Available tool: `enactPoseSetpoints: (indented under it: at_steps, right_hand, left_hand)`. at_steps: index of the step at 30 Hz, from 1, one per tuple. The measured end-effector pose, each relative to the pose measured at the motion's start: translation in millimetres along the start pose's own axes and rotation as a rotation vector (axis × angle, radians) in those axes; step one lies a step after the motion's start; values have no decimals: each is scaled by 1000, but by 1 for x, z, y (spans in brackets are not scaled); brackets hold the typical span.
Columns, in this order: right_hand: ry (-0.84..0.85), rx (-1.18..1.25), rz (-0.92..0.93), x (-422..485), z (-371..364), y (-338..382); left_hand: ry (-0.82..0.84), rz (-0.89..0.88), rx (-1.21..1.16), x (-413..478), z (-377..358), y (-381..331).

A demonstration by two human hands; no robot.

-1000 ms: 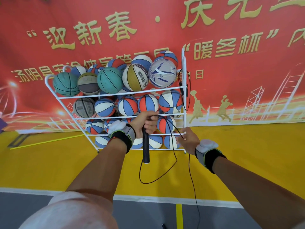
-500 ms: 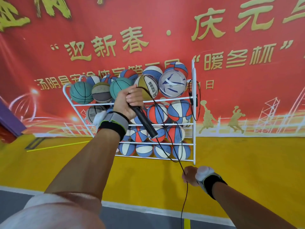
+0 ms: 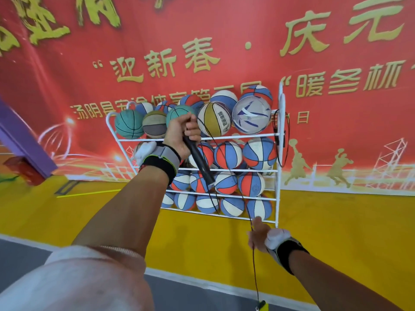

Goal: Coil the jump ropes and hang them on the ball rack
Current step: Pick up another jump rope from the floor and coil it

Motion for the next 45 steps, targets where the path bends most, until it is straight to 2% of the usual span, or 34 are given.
enactPoseSetpoints:
  at_steps: [1, 3, 7, 9, 16, 20, 22, 24, 26, 28, 32, 35, 38, 40, 42, 45]
  right_hand:
    - [-89, -20, 61, -1, 9, 16]
    - [-155, -55, 154, -4, 14, 46]
    - [-4, -97, 333, -16, 6, 93]
    - [-4, -76, 399, -17, 12, 111]
    - [-115, -29, 560, -42, 36, 164]
    - [-160, 88, 545, -49, 53, 173]
    - [-103, 178, 525, -50, 53, 175]
    - [-14, 231, 488, -48, 50, 170]
    - [140, 257, 421, -48, 42, 157]
    - [292, 283, 347, -53, 31, 140]
    - [371, 38, 248, -47, 18, 97]
    - [414, -58, 195, -52, 12, 71]
    - [317, -76, 176, -45, 18, 55]
    - [189, -119, 202, -37, 31, 51]
    - [47, -105, 305, -37, 48, 67]
    - [-80, -118, 390, -48, 64, 102]
  left_hand:
    - [-38, 20, 72, 0, 6, 9]
    - [-123, 43, 261, 2, 21, 22]
    - [-211, 58, 528, -1, 31, 49]
    - [-245, 82, 606, -3, 36, 64]
    - [-197, 169, 854, -4, 53, 123]
    - [-168, 244, 1059, -6, 56, 151]
    - [-118, 300, 1128, -5, 51, 157]
    - [-5, 390, 1295, -5, 40, 160]
    - [7, 375, 1257, -5, 35, 154]
    - [-64, 323, 1185, -6, 35, 142]
    - [-128, 214, 965, -2, 29, 113]
    - [-164, 180, 953, -4, 28, 88]
    - [-199, 159, 1035, -7, 35, 73]
    - [-232, 183, 1065, -7, 47, 73]
    - [-209, 259, 1055, -9, 57, 84]
    - [-155, 341, 980, -20, 56, 103]
Point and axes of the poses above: each hand's wrist, its own x-axis towards the middle knuckle, its own z-axis out of the back of the hand, y = z × x, the point moved 9 cm from there along x, towards the middle knuckle, and after that the axes turned 11 degrees about x, right-handed, at the moved point
